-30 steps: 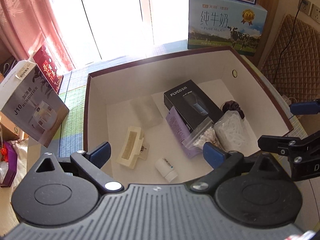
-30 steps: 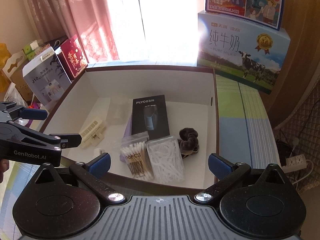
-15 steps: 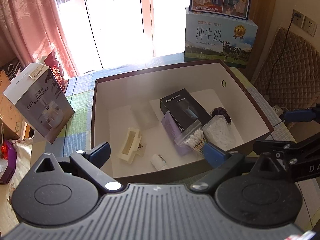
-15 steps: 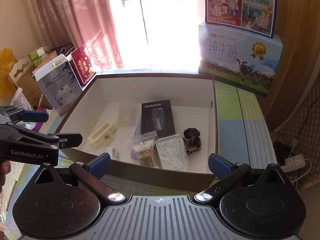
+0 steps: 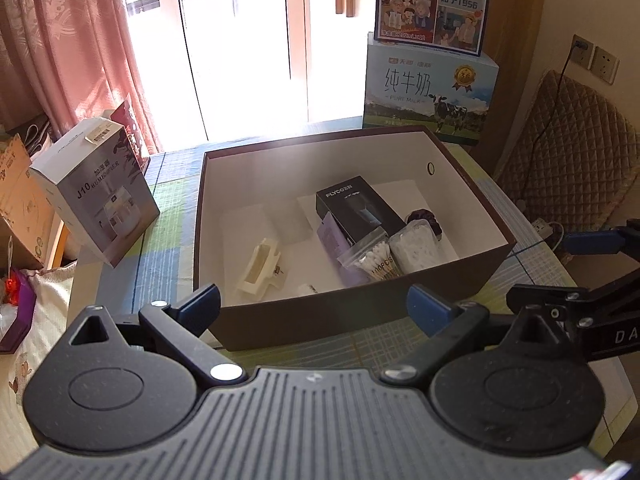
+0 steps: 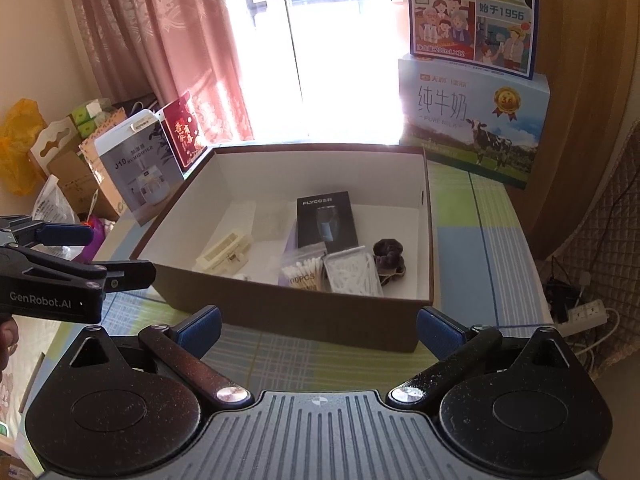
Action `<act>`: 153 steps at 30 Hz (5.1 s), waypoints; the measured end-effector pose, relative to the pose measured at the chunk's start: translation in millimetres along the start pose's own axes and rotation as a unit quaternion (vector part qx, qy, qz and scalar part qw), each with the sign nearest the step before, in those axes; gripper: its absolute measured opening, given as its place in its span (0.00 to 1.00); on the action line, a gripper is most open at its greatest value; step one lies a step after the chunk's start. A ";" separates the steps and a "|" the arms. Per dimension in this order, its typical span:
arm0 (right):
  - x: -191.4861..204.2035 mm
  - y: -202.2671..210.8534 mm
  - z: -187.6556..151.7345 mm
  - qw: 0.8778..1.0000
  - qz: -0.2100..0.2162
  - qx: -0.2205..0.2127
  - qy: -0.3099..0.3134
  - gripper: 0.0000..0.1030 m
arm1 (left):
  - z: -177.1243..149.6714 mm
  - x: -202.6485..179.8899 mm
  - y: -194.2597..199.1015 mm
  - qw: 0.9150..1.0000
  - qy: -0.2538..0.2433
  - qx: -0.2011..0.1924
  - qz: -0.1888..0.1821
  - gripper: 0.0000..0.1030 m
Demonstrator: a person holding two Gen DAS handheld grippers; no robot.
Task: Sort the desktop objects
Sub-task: 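Withdraw both tools from the box toward the green tube and red snack, then grasp the red-wrapped snack with the right tool while the left tool grasps the green tube, then lift and carry the green tube and red snack over the brown box with both tools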
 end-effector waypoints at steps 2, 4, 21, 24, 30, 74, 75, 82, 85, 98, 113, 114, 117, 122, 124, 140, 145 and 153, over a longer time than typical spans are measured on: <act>1.5 4.4 -6.8 1.000 0.000 0.000 0.003 0.98 | -5.5 -1.6 5.0 1.000 0.003 -0.001 -0.003 0.96; 3.2 8.5 -14.7 1.000 0.000 0.002 0.006 0.98 | -11.9 -3.1 9.8 1.000 0.003 -0.002 0.001 0.96; 13.2 10.5 -77.7 0.998 0.016 0.057 0.010 0.98 | -82.9 -10.4 20.4 0.999 0.022 0.037 0.021 0.96; 17.9 8.6 -85.5 0.997 0.023 0.067 0.013 0.98 | -94.5 -9.5 19.3 0.998 0.026 0.050 0.023 0.96; 28.0 1.3 -106.5 0.995 0.035 0.096 0.020 0.98 | -118.1 -2.0 18.8 0.996 0.040 0.068 0.042 0.96; 85.6 -61.4 -177.9 0.977 0.065 0.194 0.064 0.68 | -203.3 17.9 -24.1 0.977 0.061 0.199 0.044 0.96; 85.9 -62.3 -177.9 0.977 0.064 0.193 0.064 0.66 | -203.6 18.6 -25.0 0.977 0.062 0.200 0.044 0.96; 88.0 -70.0 -176.3 0.979 0.058 0.183 0.070 0.56 | -203.8 22.2 -30.2 0.977 0.062 0.202 0.041 0.96; 90.3 -74.4 -175.0 0.980 0.062 0.177 0.072 0.49 | -203.7 23.3 -31.4 0.977 0.062 0.202 0.040 0.96; 50.1 -81.5 -166.2 0.985 0.020 0.167 0.039 0.29 | -202.5 23.8 -45.0 0.976 0.064 0.209 0.019 0.96; -34.5 -70.1 -165.2 0.988 -0.048 0.140 -0.044 0.29 | -174.1 -13.8 -75.5 0.990 -0.016 0.138 -0.038 0.77; -37.7 -68.8 -165.4 0.988 -0.050 0.139 -0.047 0.29 | -172.5 -16.8 -78.5 0.989 -0.025 0.138 -0.041 0.72; -45.2 -64.8 -165.8 0.988 -0.051 0.135 -0.052 0.29 | -169.4 -20.5 -86.6 0.988 -0.033 0.142 -0.049 0.62; -46.4 -61.9 -164.8 0.989 -0.048 0.128 -0.057 0.29 | -166.9 -22.2 -97.0 0.988 -0.034 0.143 -0.057 0.43; -46.5 -61.4 -163.7 0.989 -0.043 0.128 -0.063 0.32 | -167.3 -21.6 -100.0 0.988 -0.030 0.142 -0.058 0.39; -43.1 -67.1 -165.0 0.990 -0.039 0.130 -0.047 0.58 | -194.6 -22.2 -68.5 0.987 0.035 0.150 -0.034 0.13; -40.1 -71.7 -164.7 0.991 -0.046 0.126 -0.031 0.56 | -199.9 -16.4 -62.2 0.987 0.046 0.149 -0.034 0.14; -29.8 -74.5 -164.1 0.992 -0.050 0.119 0.015 0.30 | -198.6 -21.9 -64.5 0.989 0.023 0.144 -0.024 0.14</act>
Point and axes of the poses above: each gripper's, at about its wrist camera, not at the fingertips, and y roughly against the way its jaws point, x to its left, z to its top, the point moved 9 cm from there along -y, roughly the way its jaws point, and after that the axes turned 7 degrees about -z, right-handed, at the moved point
